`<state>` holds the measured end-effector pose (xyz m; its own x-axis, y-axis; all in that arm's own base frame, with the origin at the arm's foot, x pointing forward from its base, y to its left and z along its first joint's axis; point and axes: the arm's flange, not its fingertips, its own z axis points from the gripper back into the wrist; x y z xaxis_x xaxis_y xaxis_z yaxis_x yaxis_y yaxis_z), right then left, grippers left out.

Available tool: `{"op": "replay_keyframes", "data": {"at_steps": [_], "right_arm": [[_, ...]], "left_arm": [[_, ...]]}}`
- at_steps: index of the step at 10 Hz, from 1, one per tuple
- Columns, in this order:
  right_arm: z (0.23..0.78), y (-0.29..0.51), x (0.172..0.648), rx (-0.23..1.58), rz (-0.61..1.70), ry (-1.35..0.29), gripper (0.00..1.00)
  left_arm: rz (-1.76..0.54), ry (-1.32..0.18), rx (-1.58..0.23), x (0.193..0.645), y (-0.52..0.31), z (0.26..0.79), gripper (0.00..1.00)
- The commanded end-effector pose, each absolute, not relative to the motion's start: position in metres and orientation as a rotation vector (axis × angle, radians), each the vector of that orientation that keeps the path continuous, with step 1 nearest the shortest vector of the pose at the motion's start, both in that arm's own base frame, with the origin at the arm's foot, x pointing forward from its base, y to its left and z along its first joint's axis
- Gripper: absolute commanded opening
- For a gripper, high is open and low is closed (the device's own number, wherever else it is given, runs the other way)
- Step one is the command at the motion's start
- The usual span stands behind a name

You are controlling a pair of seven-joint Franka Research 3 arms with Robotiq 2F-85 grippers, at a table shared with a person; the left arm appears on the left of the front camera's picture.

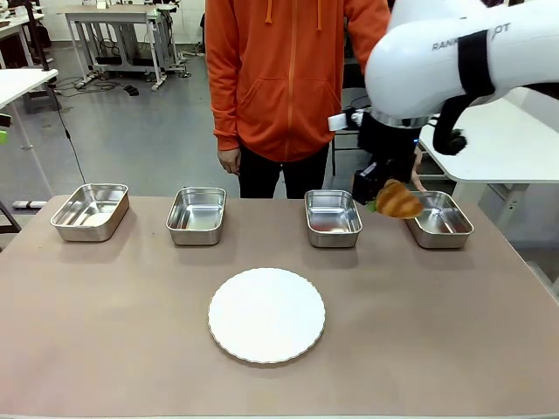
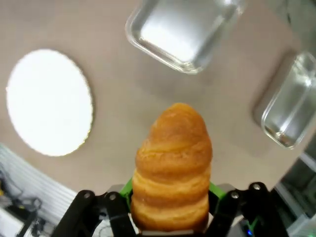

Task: Place the bread in the container.
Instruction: Place the Butter Roll into the Airtight Container indicated by the human.

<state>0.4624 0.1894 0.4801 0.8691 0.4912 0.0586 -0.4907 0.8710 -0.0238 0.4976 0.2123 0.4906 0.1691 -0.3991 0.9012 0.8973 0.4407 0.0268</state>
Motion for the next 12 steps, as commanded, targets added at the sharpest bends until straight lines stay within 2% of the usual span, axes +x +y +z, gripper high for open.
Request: {"op": "replay_keyframes", "data": {"at_steps": [1, 2, 3, 7, 9, 12], "right_arm": [[0.471, 0.168, 0.466, -0.012, 0.395, -0.080, 0.41], [0.466, 0.150, 0.473, -0.051, 0.364, -0.097, 0.41], [0.476, 0.170, 0.468, -0.005, 0.439, -0.059, 0.41], [0.472, 0.166, 0.469, -0.013, 0.426, -0.061, 0.41], [0.460, 0.106, 0.522, 0.039, 0.242, -0.048, 0.41], [0.412, 0.041, 0.554, 0.016, 0.135, -0.074, 0.41]], "left_arm": [[-1.005, -1.016, -0.597, 0.498, 0.211, 0.491, 1.00], [-1.005, -1.016, -0.597, 0.498, 0.211, 0.491, 1.00], [-1.005, -1.016, -0.597, 0.498, 0.211, 0.491, 1.00], [-1.005, -1.016, -0.597, 0.498, 0.211, 0.491, 1.00], [-1.005, -1.016, -0.597, 0.498, 0.211, 0.491, 1.00], [-1.005, -1.016, -0.597, 0.498, 0.211, 0.491, 1.00]]}}
